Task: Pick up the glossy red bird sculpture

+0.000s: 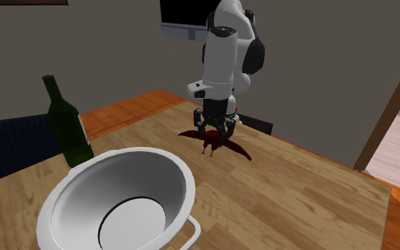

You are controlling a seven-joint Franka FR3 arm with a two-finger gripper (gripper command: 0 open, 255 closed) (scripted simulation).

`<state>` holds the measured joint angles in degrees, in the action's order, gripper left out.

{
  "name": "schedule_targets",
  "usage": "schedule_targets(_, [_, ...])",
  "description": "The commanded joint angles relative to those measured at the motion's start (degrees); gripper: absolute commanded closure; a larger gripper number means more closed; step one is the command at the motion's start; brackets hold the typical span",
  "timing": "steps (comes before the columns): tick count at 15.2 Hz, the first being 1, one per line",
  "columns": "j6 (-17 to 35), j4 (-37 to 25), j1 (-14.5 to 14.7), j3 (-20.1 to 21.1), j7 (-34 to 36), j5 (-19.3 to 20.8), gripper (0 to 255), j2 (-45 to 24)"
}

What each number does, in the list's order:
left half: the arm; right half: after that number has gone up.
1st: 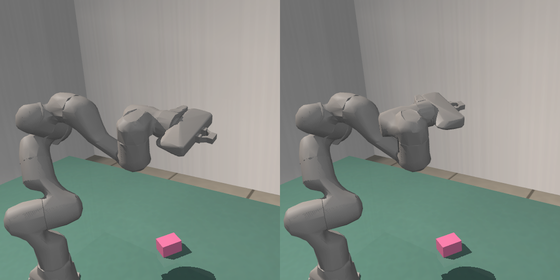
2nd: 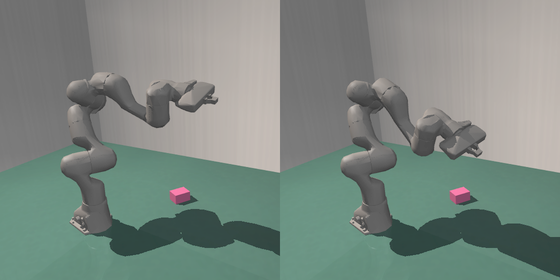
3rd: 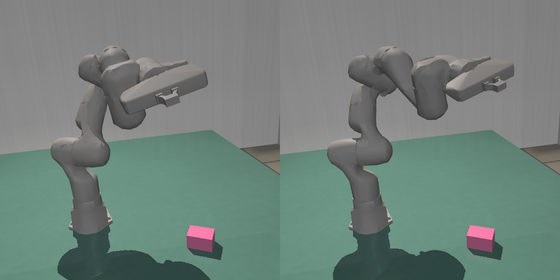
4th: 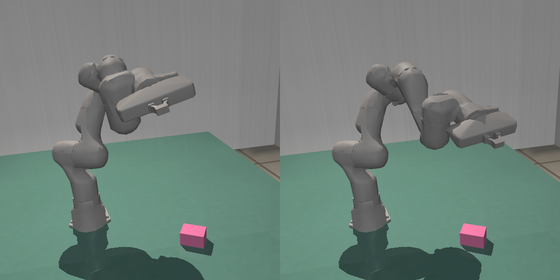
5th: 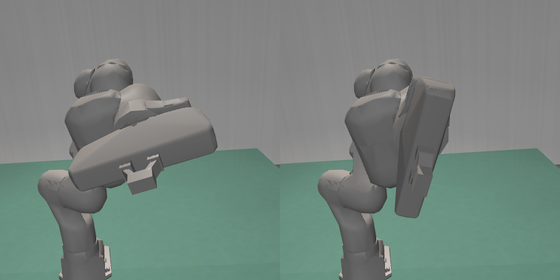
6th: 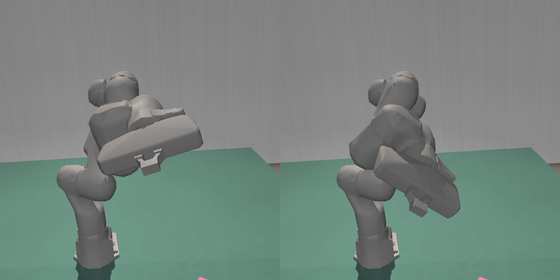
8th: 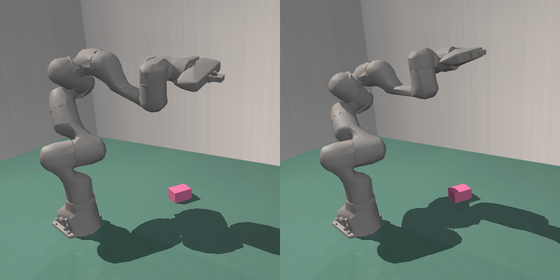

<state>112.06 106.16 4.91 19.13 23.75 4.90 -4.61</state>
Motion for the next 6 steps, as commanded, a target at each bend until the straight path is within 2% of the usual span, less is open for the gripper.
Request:
schedule_targets(1, [-1.4, -0.8, -0.1, 0.0, -0.3, -0.3, 255, 0.6])
schedule_targets(6, [-3.8, -2.9, -0.1, 0.0, -0.5, -0.4, 255, 1.0])
